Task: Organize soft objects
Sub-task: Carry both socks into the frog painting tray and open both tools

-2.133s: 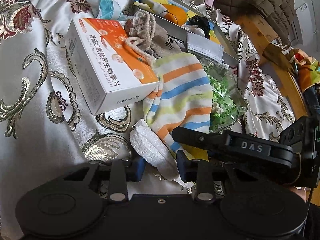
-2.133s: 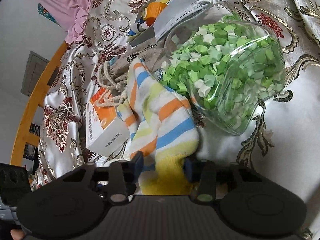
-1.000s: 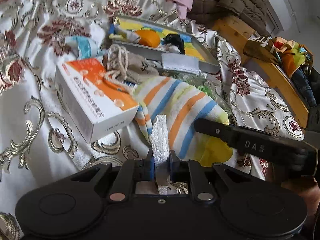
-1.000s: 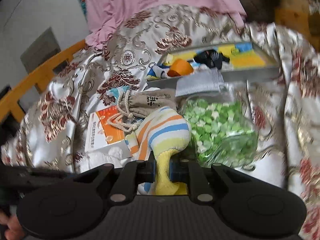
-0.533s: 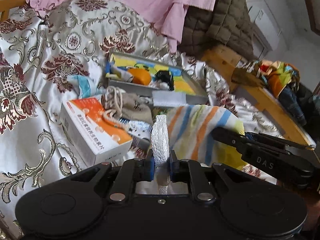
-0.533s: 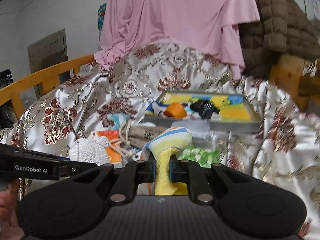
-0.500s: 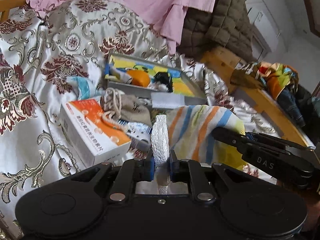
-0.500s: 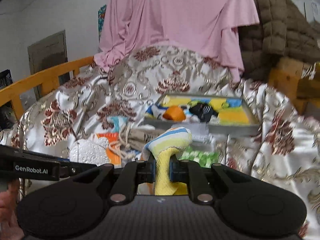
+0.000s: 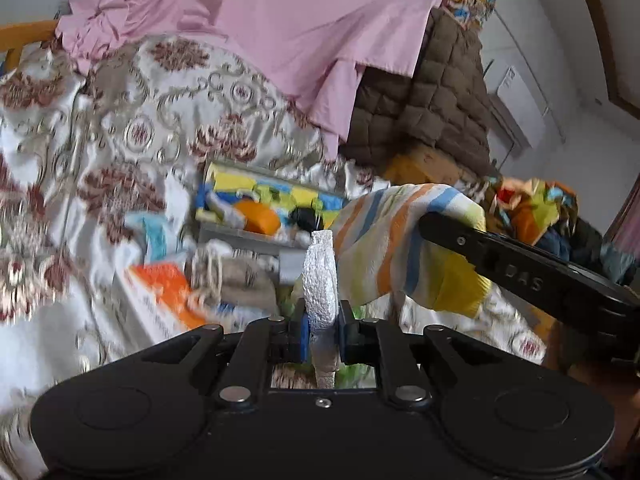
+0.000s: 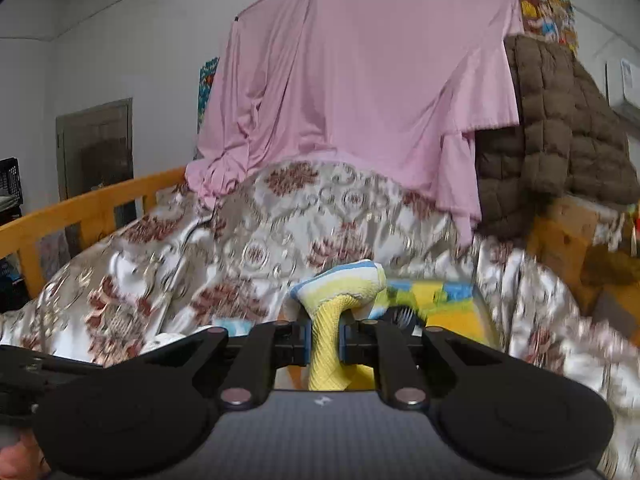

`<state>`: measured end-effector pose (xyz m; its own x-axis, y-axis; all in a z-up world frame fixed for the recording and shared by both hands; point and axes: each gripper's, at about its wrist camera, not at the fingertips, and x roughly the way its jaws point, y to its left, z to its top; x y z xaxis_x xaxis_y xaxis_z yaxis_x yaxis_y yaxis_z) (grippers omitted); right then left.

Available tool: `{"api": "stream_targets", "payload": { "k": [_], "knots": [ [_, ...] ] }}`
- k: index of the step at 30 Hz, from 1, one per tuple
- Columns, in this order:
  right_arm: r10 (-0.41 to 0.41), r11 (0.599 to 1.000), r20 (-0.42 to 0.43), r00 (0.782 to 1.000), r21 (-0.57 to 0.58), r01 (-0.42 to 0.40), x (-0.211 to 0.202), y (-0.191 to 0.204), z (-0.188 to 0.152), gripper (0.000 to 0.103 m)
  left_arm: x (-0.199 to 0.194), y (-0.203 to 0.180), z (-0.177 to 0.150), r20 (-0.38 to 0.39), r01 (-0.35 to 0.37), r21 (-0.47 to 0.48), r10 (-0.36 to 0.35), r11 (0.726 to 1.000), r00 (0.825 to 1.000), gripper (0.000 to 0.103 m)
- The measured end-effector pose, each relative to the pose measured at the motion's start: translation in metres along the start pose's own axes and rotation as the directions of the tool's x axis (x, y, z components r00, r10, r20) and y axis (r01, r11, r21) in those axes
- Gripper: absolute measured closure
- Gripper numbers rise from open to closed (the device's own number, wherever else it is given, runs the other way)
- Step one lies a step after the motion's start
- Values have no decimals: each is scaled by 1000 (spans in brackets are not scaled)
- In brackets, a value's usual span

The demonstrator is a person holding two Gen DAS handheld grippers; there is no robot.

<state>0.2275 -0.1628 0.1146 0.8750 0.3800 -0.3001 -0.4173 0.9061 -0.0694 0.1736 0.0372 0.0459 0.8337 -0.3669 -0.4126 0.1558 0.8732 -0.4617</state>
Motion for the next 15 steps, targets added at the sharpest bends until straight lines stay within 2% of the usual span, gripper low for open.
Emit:
{"api": "stream_targets", "payload": {
  "k": [3,7,15],
  "knots": [
    [-5,1000,30,1000,29,4,22,-11,15,90,9,-3,28,44,-16,37,15,999,999,89],
    [-24,996,61,998,89,18,59,-37,23,90,40,5,65,66,-30,28,29,999,997,89],
    [-72,962,35,997,265,60,141,-113,22,90,146,31,131,57,-99,-10,100,995,993,89]
  ]
}}
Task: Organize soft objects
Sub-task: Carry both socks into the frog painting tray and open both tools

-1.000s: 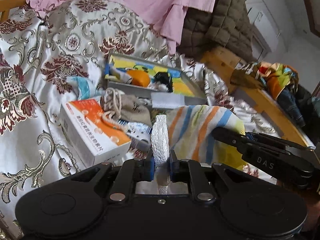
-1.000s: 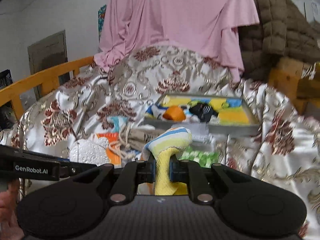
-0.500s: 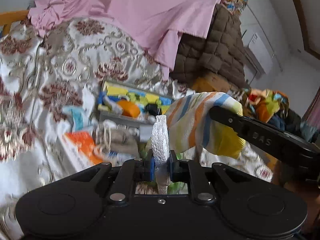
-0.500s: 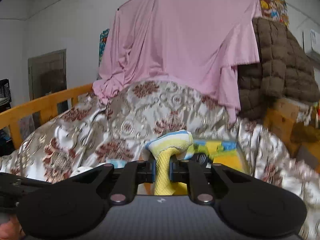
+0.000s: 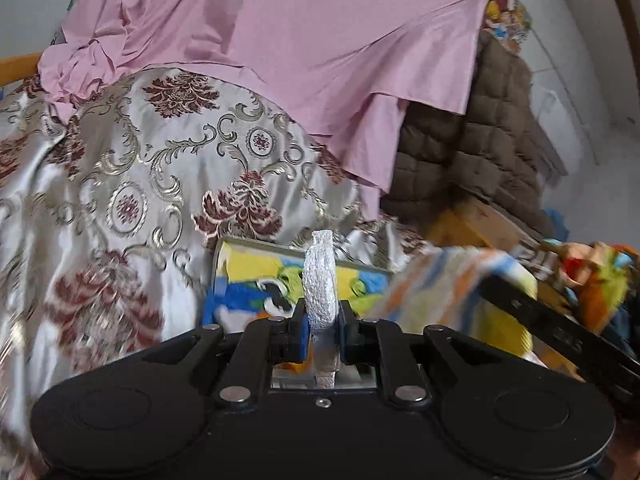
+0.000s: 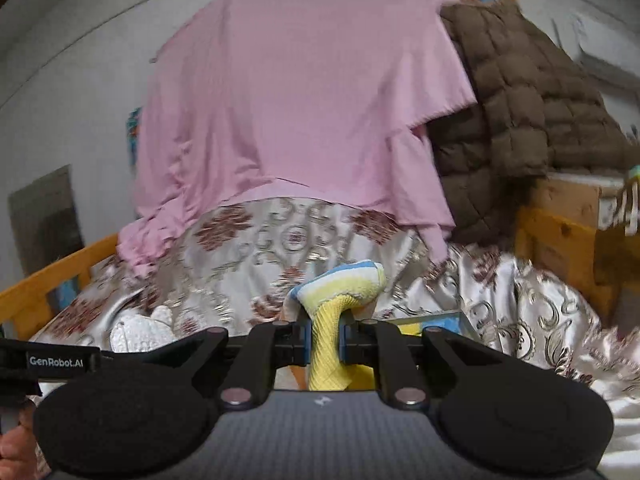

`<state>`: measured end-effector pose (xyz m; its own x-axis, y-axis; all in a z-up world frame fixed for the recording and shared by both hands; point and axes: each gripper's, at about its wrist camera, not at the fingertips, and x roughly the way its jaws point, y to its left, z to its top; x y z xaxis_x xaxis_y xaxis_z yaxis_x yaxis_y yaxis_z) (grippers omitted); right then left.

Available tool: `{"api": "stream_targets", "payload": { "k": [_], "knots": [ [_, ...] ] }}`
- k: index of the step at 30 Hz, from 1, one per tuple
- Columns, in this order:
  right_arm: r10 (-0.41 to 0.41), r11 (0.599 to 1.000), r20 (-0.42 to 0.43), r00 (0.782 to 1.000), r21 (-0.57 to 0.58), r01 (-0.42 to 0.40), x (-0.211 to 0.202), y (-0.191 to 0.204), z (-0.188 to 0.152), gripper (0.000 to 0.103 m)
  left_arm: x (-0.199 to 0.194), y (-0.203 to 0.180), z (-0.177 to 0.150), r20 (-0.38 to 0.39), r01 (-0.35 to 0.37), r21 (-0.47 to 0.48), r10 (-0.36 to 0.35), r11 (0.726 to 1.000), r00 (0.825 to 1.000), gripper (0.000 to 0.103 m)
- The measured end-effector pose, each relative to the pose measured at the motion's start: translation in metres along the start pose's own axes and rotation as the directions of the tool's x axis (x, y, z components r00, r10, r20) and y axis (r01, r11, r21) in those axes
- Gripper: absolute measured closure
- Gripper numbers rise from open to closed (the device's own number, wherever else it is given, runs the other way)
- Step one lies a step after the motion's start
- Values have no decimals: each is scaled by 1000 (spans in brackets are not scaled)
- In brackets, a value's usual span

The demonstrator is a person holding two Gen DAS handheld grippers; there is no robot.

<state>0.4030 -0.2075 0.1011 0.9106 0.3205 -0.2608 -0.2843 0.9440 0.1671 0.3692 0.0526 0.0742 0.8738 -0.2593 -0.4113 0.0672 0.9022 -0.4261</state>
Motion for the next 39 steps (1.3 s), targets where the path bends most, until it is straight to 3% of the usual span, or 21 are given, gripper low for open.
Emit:
{"api": "stream_targets", "payload": {
  "k": [7,10,16,24,39],
  "knots": [
    [-25,979,35,999,202,18,69,-59,2,90,107,-16,29,-29,-15,38,16,999,999,89],
    [-64,982,-6,998,179,64,94,-75,-6,90,142,-27,32,-46,-8,75,12,997,999,89],
    [-63,955,-105,992,283,91,121,-113,-25,90,197,-37,22,-104,-20,114,32,993,994,89],
    [-41,936,-191,981,336,105,129,-129,-45,89,233,-36,-4,-178,-18,85,33,996,984,88],
    [-62,939,-295,953,305,156,121,-147,-74,82,254,-59,-24,-187,-11,123,34,992,982,82]
  ]
}}
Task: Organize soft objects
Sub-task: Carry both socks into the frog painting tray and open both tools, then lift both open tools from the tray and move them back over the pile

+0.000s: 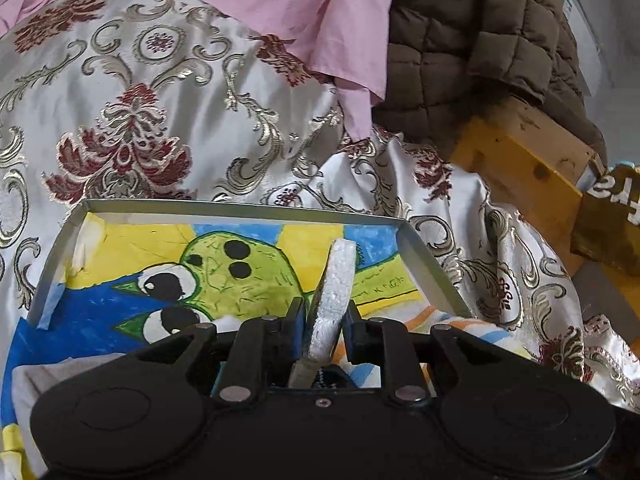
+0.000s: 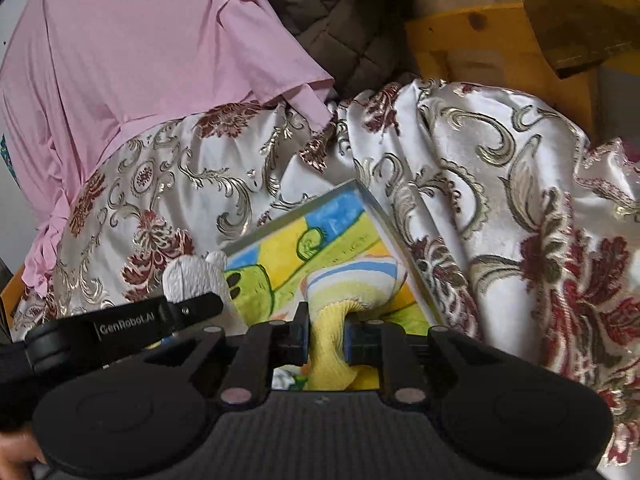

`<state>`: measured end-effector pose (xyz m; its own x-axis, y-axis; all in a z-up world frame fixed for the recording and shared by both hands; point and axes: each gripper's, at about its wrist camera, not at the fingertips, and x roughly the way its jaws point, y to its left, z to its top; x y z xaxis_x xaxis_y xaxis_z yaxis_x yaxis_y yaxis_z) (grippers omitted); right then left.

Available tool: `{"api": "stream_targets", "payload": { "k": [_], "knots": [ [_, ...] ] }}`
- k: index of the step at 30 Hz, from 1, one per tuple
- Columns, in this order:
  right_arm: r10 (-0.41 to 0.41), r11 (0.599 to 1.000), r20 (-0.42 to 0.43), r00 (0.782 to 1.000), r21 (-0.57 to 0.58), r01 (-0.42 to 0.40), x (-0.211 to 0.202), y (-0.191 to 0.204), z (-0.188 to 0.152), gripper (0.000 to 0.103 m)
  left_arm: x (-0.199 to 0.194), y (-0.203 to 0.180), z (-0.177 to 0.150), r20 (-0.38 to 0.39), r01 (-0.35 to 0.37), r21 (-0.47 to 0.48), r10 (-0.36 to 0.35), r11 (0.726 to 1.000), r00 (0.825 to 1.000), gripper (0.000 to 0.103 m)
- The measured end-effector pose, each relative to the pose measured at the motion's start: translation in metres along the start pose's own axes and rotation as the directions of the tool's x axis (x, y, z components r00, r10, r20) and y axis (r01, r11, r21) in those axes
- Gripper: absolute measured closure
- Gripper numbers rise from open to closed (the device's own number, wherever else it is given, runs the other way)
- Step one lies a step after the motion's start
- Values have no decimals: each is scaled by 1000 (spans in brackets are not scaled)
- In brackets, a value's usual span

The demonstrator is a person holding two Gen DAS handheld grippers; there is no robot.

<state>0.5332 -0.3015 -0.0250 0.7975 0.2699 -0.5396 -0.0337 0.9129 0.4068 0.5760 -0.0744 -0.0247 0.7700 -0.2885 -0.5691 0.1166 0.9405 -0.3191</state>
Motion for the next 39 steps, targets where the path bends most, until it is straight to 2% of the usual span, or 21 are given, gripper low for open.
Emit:
{"api": "stream_targets", "payload": {
  "k": [6,12,18,23,25,34,39],
  "knots": [
    [-15,1000,0,1000,-7,15,-8,-7,-2,73,-1,-9,-6,3,-4,21,4,1000,1000,78],
    [-18,1000,7,1000,-23,18,-17,-4,0,49,-7,-14,-8,6,-28,32,28,999,1000,57],
    [-33,999,26,999,-27,34,-36,1,3,36,-27,-13,-6,31,-46,16,45,999,998,41],
    [-34,998,70,997,-59,38,-65,15,6,24,-59,-12,-5,59,-60,21,59,998,997,33],
    [-38,996,94,995,-81,46,-79,22,5,15,-74,-12,-5,69,-63,20,62,998,996,28],
    [-23,986,148,989,-162,47,-148,50,-14,6,-158,-3,-25,114,-82,-29,85,996,990,18],
    [-8,989,191,982,-141,36,-187,51,-30,2,-200,-2,-42,133,-77,-51,83,996,988,15]
  ]
}}
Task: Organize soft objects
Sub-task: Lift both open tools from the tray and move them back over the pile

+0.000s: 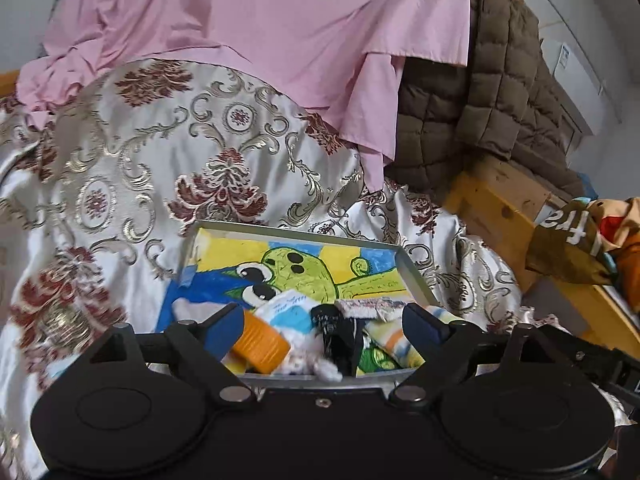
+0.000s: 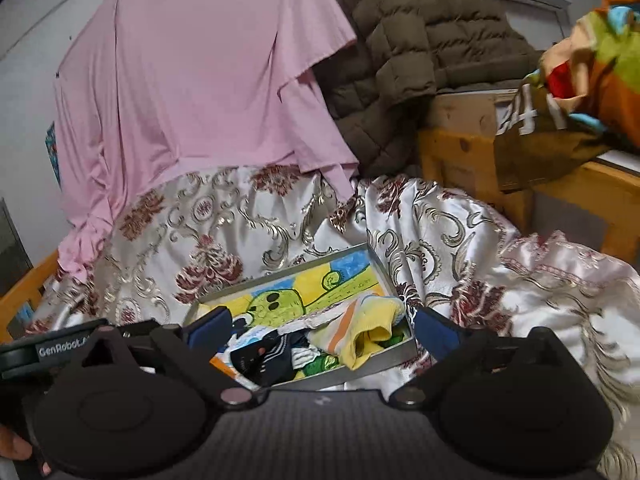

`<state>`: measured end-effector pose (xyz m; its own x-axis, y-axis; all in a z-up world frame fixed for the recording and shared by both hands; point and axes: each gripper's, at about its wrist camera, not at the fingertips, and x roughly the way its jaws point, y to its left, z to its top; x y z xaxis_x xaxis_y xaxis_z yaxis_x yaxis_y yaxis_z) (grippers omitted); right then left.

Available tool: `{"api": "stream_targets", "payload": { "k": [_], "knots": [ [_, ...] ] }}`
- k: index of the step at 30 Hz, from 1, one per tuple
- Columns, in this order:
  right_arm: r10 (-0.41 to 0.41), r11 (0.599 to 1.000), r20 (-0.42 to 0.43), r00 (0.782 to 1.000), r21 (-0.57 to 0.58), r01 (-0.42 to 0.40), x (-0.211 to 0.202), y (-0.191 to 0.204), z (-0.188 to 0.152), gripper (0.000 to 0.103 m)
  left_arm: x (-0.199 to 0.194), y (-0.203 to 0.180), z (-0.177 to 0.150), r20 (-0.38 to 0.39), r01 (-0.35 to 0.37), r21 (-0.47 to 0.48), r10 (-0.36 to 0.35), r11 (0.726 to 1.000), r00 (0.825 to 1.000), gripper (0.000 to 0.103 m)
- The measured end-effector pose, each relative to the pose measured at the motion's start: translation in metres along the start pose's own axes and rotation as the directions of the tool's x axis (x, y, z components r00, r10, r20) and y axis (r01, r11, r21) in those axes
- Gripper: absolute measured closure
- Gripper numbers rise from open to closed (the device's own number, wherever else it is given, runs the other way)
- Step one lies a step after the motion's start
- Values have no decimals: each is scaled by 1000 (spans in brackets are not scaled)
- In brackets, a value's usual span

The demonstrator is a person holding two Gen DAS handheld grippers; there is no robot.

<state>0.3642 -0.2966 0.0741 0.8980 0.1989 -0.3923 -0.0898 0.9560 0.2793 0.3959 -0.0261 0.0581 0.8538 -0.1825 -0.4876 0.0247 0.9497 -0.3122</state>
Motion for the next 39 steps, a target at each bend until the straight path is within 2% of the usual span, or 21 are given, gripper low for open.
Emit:
{"api": "stream_targets", "payload": {
  "k": [10,19,26,39],
  "knots": [
    [-8,1000,57,998,-30,10,-69,8,-24,0,-78,3,-36,36,3,13,-3,1000,999,8],
    [0,996,109,994,-90,10,-127,32,-53,0,-134,1,-71,67,21,48,-24,999,997,6],
    [0,990,98,995,-138,13,-155,46,-77,0,-166,6,-103,90,12,78,-19,997,996,5],
    [-35,979,40,999,-202,42,-180,62,-115,0,-200,41,-147,61,-40,71,36,997,997,4]
  ]
}}
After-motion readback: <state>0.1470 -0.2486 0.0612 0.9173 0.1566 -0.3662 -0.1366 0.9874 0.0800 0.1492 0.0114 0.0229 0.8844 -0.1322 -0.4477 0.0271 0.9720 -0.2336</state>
